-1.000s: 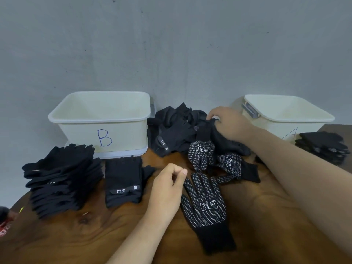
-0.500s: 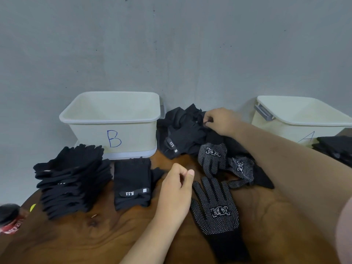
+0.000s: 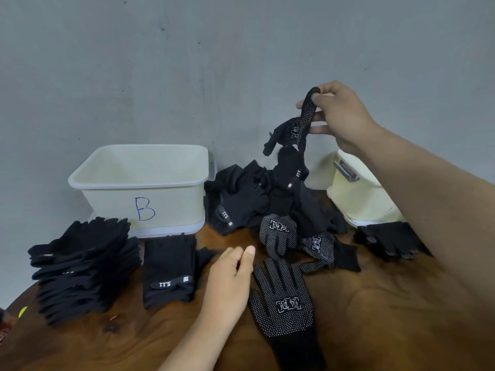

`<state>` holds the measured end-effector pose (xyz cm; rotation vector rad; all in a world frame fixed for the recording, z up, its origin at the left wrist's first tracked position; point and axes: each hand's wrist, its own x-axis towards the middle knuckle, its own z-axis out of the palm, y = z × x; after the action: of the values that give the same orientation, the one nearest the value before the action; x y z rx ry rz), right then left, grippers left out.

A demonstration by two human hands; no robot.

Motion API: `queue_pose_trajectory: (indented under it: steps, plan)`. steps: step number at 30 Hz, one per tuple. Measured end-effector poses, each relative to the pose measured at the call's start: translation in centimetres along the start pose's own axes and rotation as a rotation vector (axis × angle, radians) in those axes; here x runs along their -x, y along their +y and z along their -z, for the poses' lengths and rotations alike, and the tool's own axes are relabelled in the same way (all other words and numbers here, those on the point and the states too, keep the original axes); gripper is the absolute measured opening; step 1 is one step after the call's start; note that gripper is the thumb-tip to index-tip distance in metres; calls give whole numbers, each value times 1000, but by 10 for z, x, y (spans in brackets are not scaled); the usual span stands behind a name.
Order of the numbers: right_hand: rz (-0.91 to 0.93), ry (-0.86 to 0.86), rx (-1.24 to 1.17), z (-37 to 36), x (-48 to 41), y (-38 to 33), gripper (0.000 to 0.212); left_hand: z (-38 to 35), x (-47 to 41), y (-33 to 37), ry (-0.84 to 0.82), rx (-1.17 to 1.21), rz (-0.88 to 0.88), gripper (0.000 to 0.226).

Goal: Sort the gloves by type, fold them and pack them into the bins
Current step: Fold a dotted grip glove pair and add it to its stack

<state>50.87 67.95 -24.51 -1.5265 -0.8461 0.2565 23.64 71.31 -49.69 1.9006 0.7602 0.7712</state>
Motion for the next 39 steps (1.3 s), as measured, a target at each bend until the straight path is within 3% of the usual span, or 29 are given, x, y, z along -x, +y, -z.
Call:
queue_pose_trajectory:
  steps: [5, 9, 13, 17, 21, 24, 28, 34, 39]
  plan:
    - [-77, -42, -19, 12, 20, -6, 5, 1, 2, 2, -15, 18, 36, 38]
    - [-208, -54, 316, 24, 35, 41, 4, 2, 4, 4, -32, 10, 43, 29]
    - [-239, -155, 706, 37, 68, 88, 24, 3, 4, 7, -39, 9, 46, 22]
    - [-216, -202, 878, 47, 105, 117, 9, 2, 7, 7, -71, -12, -12, 21]
    - [-209, -120, 809, 55, 135, 130, 31, -3, 8, 3, -123, -113, -120, 17]
    - [-264, -210, 711, 64, 152, 134, 46, -3, 12, 3, -153, -181, -175, 13]
    - [-178, -294, 804, 69, 167, 146, 73, -6, 18, 7, -221, -285, -281, 6]
    - [-104, -92, 617, 70, 162, 143, 67, -18, 37, 10, -409, -567, -417, 58]
    - [-22, 10, 446, 71, 155, 108, 42, -24, 47, 15, -569, -752, -400, 83]
